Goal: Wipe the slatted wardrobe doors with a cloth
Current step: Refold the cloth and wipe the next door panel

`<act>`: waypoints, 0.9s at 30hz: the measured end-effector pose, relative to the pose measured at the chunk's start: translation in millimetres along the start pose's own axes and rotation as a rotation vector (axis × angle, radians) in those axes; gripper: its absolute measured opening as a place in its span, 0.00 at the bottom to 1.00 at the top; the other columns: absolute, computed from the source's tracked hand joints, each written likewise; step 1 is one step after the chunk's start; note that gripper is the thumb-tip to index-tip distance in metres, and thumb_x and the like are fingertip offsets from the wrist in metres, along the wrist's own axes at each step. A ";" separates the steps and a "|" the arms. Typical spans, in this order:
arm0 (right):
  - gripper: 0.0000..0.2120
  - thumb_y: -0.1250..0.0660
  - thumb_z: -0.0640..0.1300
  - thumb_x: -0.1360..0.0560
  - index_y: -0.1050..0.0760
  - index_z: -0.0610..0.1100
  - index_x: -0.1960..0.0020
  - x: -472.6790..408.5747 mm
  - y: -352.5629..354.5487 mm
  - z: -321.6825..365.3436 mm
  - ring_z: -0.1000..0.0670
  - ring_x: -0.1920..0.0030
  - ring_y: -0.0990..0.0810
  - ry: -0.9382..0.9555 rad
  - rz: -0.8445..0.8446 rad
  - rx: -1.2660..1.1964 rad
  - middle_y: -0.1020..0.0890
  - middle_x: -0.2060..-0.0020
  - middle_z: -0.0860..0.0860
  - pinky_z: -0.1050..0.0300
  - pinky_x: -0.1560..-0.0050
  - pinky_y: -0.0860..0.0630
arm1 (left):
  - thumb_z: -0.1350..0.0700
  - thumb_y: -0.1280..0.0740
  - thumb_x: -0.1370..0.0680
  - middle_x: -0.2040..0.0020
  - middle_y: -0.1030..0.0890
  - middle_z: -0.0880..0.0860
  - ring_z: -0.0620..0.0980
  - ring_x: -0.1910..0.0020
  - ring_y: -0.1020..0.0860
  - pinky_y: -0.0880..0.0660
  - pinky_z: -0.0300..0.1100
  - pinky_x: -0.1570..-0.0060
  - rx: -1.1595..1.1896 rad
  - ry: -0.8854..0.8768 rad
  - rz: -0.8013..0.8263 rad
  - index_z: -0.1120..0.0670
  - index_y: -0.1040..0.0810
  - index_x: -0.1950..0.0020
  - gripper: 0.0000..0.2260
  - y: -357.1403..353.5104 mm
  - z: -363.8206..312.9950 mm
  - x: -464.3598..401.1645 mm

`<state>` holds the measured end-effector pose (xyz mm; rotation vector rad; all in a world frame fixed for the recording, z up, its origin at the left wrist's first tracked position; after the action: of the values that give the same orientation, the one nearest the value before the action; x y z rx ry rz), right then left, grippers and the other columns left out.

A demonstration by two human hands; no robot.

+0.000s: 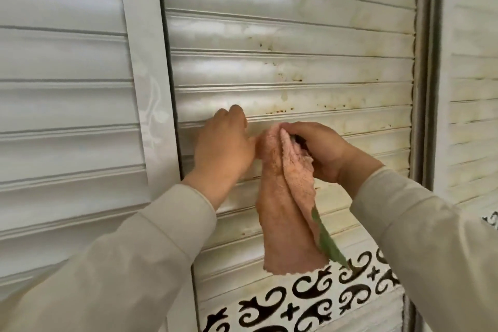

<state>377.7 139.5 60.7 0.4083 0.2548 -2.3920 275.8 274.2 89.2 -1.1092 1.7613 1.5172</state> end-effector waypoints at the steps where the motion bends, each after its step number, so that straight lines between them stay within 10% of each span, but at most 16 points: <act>1: 0.10 0.35 0.44 0.21 0.19 0.39 0.53 -5.0 0.6 5.2 0.45 0.60 0.23 0.029 0.012 -0.032 0.20 0.60 0.43 0.54 0.56 0.27 | 0.41 0.31 0.23 0.57 0.22 0.49 0.53 0.57 0.23 0.28 0.47 0.60 0.085 0.065 -0.010 0.52 0.27 0.53 0.14 1.9 -3.7 0.9; 5: 0.14 0.39 0.45 0.18 0.19 0.37 0.47 -28.9 16.7 16.7 0.44 0.53 0.20 0.102 0.121 -0.157 0.18 0.52 0.40 0.54 0.57 0.23 | 0.32 0.34 0.27 0.57 0.17 0.46 0.45 0.58 0.18 0.19 0.48 0.53 0.640 0.316 0.243 0.51 0.22 0.49 0.23 -21.0 -28.2 3.5; 9: 0.13 0.44 0.40 0.17 0.21 0.36 0.45 -37.7 34.3 23.5 0.44 0.52 0.18 0.051 0.403 -0.293 0.19 0.50 0.40 0.51 0.55 0.17 | 0.49 0.24 0.28 0.49 0.20 0.43 0.40 0.52 0.20 0.23 0.38 0.54 0.517 0.326 0.232 0.48 0.30 0.39 0.22 -46.2 -49.4 -0.2; 11: 0.14 0.45 0.31 0.19 0.20 0.38 0.46 -40.5 43.5 24.2 0.46 0.48 0.17 0.092 0.397 -0.174 0.16 0.49 0.42 0.52 0.45 0.18 | 0.62 0.32 0.25 0.55 0.19 0.46 0.44 0.58 0.21 0.25 0.39 0.60 0.476 0.325 0.116 0.51 0.24 0.45 0.11 -46.8 -55.1 -3.7; 15: 0.10 0.32 0.36 0.24 0.22 0.46 0.45 -42.9 75.5 40.7 0.53 0.54 0.21 0.374 0.105 0.267 0.20 0.51 0.52 0.62 0.59 0.24 | 0.76 0.45 0.28 0.70 0.22 0.50 0.47 0.69 0.24 0.27 0.35 0.68 0.855 0.462 0.110 0.54 0.19 0.66 0.21 -39.5 -64.5 -6.5; 18: 0.27 0.24 0.49 0.29 0.29 0.50 0.33 -41.7 77.3 42.2 0.56 0.47 0.23 0.281 0.370 0.379 0.23 0.43 0.54 0.63 0.55 0.27 | 0.73 0.43 0.27 0.62 0.21 0.58 0.54 0.64 0.22 0.23 0.43 0.59 0.974 0.456 0.208 0.61 0.21 0.55 0.14 -29.5 -70.7 -8.9; 23: 0.04 0.30 0.37 0.24 0.22 0.44 0.55 -39.8 69.3 57.8 0.51 0.68 0.24 0.262 0.472 0.251 0.21 0.69 0.50 0.58 0.67 0.30 | 0.72 0.42 0.23 0.70 0.22 0.53 0.49 0.70 0.23 0.24 0.36 0.68 0.833 0.503 0.168 0.57 0.25 0.63 0.15 -0.7 -63.6 -19.8; 27: 0.06 0.27 0.42 0.26 0.23 0.47 0.51 -42.7 57.5 71.0 0.50 0.48 0.22 0.276 0.528 0.170 0.19 0.49 0.49 0.54 0.46 0.26 | 0.68 0.34 0.28 0.62 0.20 0.58 0.53 0.63 0.20 0.21 0.42 0.58 0.926 0.491 0.320 0.59 0.23 0.56 0.05 14.2 -53.7 -20.9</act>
<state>430.7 101.9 138.0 0.7824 0.0524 -1.8404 279.5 226.9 124.8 -0.7398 2.6477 0.3946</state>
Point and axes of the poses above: each hand's wrist, its own x-axis away from the middle knuckle, its own y-axis out of the back of the hand, z = x × y, the point moved 4 cm from there along -x, towards the middle knuckle
